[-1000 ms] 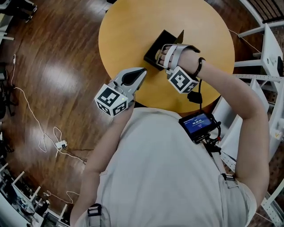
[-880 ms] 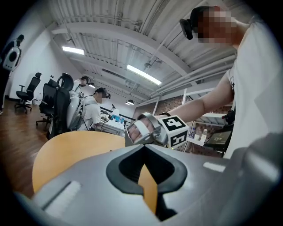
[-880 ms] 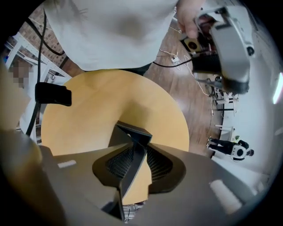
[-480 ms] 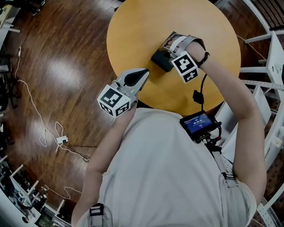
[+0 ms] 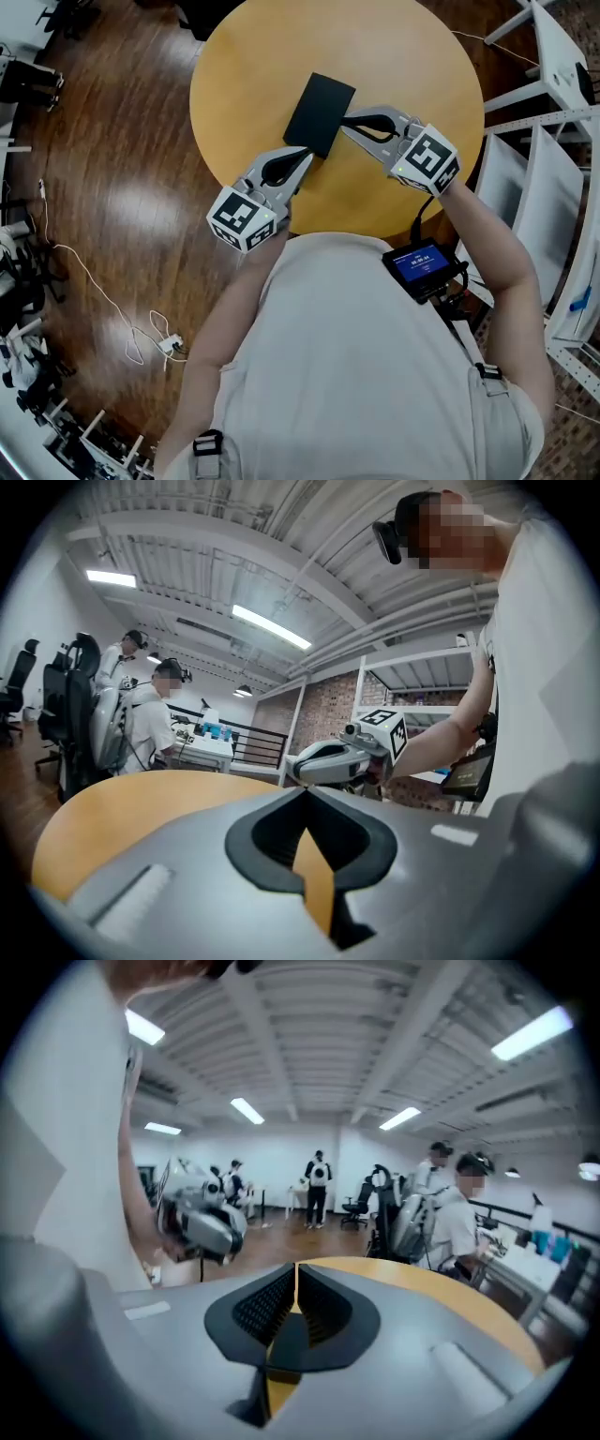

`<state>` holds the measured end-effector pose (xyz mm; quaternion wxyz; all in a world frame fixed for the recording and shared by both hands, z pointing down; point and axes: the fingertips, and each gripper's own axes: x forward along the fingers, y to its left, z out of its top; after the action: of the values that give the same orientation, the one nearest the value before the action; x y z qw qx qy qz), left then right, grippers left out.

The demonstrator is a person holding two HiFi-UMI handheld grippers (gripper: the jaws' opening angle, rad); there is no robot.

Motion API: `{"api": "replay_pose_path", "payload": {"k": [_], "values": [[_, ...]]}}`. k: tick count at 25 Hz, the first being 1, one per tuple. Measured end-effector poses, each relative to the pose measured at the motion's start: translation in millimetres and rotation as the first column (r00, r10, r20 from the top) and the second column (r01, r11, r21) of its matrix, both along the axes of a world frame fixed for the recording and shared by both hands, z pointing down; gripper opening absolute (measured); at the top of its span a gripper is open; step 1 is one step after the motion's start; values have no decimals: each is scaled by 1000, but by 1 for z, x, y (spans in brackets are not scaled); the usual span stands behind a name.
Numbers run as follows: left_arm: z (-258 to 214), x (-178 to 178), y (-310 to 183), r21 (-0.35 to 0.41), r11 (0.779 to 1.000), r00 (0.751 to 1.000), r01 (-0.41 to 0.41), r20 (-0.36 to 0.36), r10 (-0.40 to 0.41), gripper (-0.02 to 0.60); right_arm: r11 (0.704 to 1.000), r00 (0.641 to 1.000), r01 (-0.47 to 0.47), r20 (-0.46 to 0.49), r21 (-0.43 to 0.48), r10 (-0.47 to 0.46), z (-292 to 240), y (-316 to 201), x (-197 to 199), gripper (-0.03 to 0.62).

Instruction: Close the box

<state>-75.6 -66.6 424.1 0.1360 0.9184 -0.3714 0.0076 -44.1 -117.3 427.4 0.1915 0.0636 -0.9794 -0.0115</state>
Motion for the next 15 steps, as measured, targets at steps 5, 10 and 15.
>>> {"api": "replay_pose_path", "payload": {"k": [5, 10, 15], "values": [[-11, 45, -15, 36, 997, 997, -73, 25, 72, 0, 966, 949, -179, 227, -185, 220, -25, -8, 65, 3], [-19, 74, -25, 66, 992, 993, -108, 43, 106, 0, 948, 920, -234, 265, -216, 288, -23, -2, 103, 0], [-22, 92, -24, 87, 992, 995, -89, 56, 85, 0, 958, 928, -218, 264, -187, 263, -22, 6, 116, 0]]}}
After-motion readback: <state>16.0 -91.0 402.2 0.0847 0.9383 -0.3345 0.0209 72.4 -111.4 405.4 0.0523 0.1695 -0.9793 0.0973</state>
